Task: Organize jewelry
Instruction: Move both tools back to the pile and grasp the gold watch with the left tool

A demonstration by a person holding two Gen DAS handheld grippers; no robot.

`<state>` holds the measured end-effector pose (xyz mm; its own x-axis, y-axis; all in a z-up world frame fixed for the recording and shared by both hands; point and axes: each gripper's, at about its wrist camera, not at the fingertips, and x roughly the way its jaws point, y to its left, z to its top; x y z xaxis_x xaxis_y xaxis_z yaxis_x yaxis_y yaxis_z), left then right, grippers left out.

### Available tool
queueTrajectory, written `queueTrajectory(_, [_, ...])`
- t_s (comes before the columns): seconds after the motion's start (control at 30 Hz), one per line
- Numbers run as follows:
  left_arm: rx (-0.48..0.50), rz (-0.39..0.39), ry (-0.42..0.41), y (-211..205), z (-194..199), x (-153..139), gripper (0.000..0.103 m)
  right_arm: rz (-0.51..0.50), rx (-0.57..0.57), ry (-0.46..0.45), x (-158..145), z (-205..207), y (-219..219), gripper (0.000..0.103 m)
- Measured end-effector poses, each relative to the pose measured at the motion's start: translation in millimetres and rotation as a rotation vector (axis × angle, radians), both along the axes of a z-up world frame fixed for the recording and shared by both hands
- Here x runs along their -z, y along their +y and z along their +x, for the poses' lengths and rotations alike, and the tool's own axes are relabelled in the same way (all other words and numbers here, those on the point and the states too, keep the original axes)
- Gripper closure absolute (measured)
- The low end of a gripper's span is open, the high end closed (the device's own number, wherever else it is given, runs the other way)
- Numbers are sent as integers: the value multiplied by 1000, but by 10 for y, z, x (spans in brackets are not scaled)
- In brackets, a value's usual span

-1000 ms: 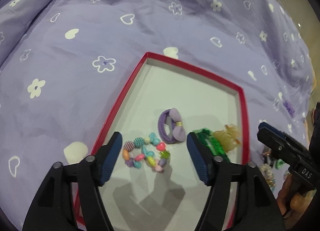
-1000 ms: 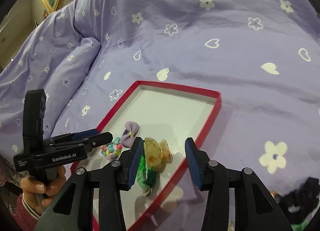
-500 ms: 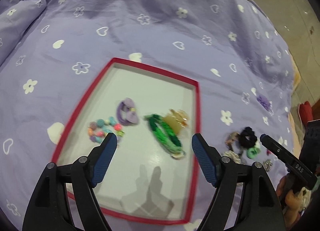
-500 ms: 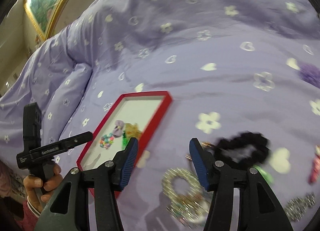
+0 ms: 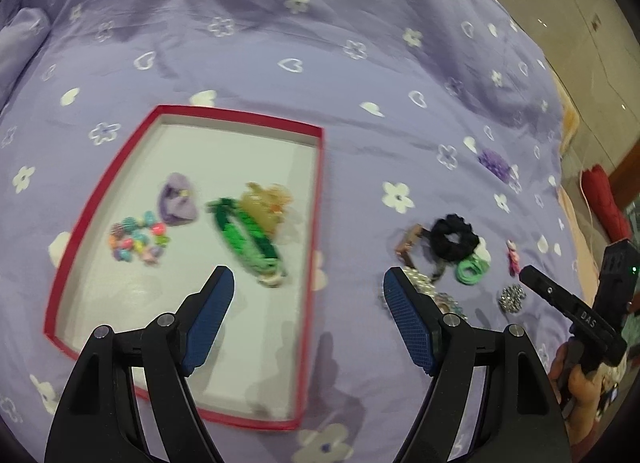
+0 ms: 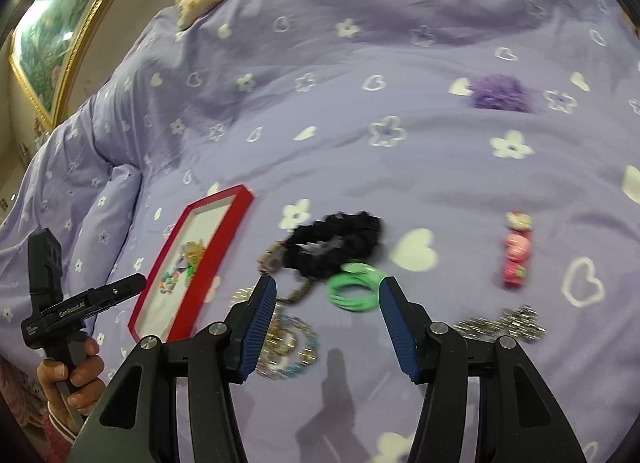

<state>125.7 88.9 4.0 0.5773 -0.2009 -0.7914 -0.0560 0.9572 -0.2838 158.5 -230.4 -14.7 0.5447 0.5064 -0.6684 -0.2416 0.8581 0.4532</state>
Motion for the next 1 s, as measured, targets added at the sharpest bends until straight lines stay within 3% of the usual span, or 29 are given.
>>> queueTrajectory(0.3, [90,43,21,-444,206,68,25,-14,28,2,30,57,-200,47])
queueTrajectory(0.83, [274,115,91,-989,805,428,26,-53,-73,103,337,740,218,53])
queueTrajectory(0.9, [287,141,97,-1052,854,495,29,-58,-76,126,400,799,236,59])
queueTrajectory(0.97, [300,148,112,-1095,901,565,50,-60,-80,138,461,830,256,68])
queueTrajectory(1.0, [304,145,125,-1108,926,608,55,-62,-82,138,483,834,269,70])
